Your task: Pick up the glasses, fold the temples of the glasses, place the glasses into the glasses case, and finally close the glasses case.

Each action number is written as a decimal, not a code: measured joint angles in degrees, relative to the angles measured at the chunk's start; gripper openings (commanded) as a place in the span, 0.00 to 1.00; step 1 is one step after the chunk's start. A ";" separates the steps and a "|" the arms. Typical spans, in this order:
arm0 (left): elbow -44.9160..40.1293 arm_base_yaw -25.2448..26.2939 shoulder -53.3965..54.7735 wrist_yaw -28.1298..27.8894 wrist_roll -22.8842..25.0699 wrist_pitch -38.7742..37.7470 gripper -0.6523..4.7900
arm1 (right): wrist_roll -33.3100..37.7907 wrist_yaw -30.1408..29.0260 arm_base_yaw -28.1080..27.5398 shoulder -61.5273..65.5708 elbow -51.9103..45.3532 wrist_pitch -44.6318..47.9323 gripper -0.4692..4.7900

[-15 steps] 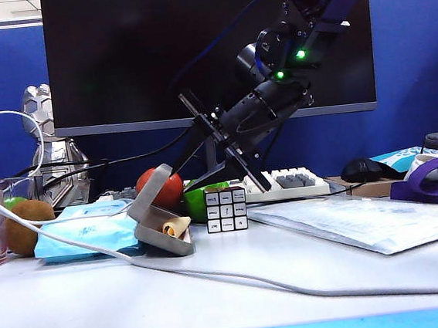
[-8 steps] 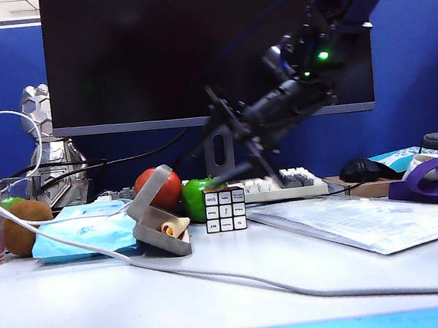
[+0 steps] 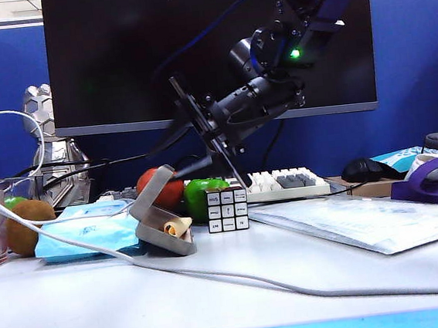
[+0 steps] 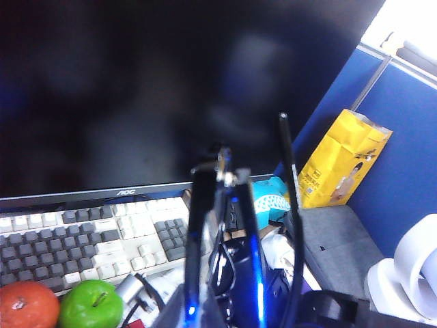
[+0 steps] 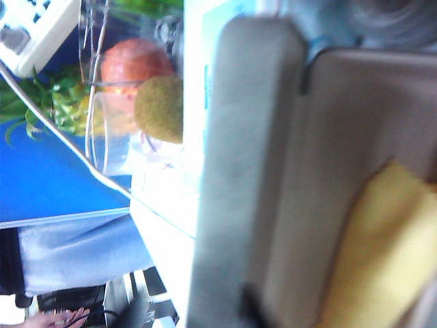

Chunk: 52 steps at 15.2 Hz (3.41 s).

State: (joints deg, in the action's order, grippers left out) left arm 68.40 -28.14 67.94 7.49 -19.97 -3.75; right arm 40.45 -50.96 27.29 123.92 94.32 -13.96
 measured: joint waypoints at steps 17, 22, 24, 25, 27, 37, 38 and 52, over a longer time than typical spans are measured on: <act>0.00 0.00 0.00 0.00 0.02 -0.33 0.11 | -5.11 2.73 -0.15 -0.46 0.22 -0.59 0.51; 0.00 0.00 0.00 0.00 0.02 -0.44 0.11 | -6.27 3.85 -1.75 -1.11 0.11 -1.97 0.51; 0.00 0.00 0.00 0.00 0.02 -0.44 0.11 | -6.34 4.94 -0.96 -1.09 0.11 -1.97 0.51; 0.00 0.00 0.00 0.00 0.02 -0.52 0.11 | -6.36 5.42 -0.48 -0.94 0.11 -1.95 0.51; 0.00 0.00 0.00 0.00 0.02 -0.57 0.11 | -6.58 7.06 0.61 -0.55 0.11 -1.95 0.51; 0.00 0.00 -0.02 0.00 0.02 -0.79 0.11 | -6.84 8.35 3.45 0.50 0.11 -2.23 0.16; 0.00 0.00 -0.02 0.00 0.02 -0.79 0.11 | -6.84 8.31 3.41 0.46 0.11 -2.45 0.16; 0.00 0.00 -0.72 0.00 0.02 -0.81 0.11 | -3.63 8.72 1.18 -6.36 -0.02 -15.96 0.11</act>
State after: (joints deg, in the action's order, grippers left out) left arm 68.40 -28.14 67.22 7.49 -19.94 -4.56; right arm 36.82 -42.24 28.47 117.56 94.30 -29.91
